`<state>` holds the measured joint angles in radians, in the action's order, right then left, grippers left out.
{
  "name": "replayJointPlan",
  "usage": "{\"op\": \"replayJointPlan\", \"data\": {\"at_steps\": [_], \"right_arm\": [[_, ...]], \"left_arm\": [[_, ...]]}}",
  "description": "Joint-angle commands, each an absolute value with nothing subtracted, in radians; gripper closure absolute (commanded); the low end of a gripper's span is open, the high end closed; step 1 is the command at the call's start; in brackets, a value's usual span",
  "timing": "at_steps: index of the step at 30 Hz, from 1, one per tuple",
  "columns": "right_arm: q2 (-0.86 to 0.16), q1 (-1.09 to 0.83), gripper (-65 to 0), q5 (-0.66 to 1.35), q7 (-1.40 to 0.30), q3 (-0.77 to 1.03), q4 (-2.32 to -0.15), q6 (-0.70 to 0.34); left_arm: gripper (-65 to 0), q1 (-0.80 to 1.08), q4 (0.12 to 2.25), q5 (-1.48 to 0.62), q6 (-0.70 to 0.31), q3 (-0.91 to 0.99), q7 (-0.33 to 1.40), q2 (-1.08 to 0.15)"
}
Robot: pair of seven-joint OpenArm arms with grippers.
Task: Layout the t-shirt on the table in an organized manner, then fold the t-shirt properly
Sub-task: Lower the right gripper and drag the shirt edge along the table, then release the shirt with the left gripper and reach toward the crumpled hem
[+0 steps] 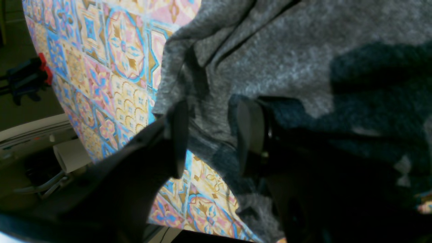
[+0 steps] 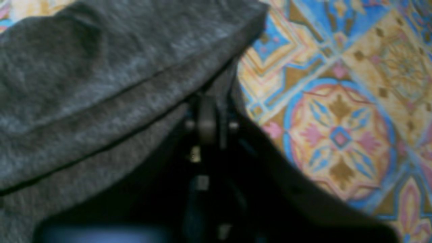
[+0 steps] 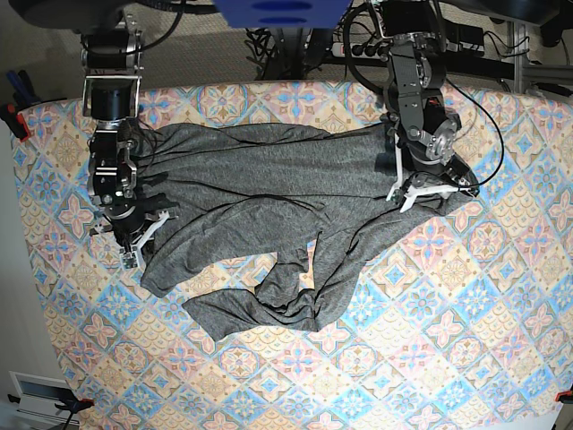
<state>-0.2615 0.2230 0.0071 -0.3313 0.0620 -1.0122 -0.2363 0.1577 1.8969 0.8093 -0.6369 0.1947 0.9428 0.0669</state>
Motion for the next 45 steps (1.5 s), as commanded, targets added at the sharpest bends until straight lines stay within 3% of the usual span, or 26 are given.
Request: {"op": "replayJointPlan", "data": {"at_steps": [1, 14, 20, 27, 29, 38, 45], "right_arm": [[-0.274, 0.239, 0.0, -0.047, -0.458, 0.065, -0.975, -0.219], [-0.41, 0.444, 0.0, -0.047, -0.214, 0.214, -0.518, -0.214], [-0.446, 0.47, 0.0, -0.047, -0.177, 0.312, -0.461, -0.209], [-0.455, 0.467, -0.6, -0.047, -0.182, 0.329, -0.463, -0.108], [-0.453, 0.467, -4.3, -0.047, -0.185, 0.335, -0.463, -0.105], [-0.453, 0.426, -32.5, -0.044, -0.203, 0.283, -0.466, -0.111], [-0.453, 0.397, -34.8, -0.044, -0.219, 0.344, -0.639, -0.111]], "left_arm": [[-23.8, 0.15, 1.913, 0.814, -0.627, 0.193, 0.937, 0.067], [-23.8, 0.15, 1.914, 0.849, -0.627, 0.191, 0.937, 0.108], [-23.8, 0.148, 1.914, 0.857, -0.627, 0.191, 0.937, 0.108], [-23.8, 0.148, 1.917, 0.857, -0.627, 0.191, 0.937, 0.108], [-23.8, 0.148, 1.917, 0.857, -0.627, 0.186, 0.937, 0.108], [-23.8, 0.14, 1.919, 0.875, -0.628, 0.088, 0.931, 0.104], [-23.8, 0.031, 1.919, 1.058, -0.63, -0.12, 0.937, 0.108]]}}
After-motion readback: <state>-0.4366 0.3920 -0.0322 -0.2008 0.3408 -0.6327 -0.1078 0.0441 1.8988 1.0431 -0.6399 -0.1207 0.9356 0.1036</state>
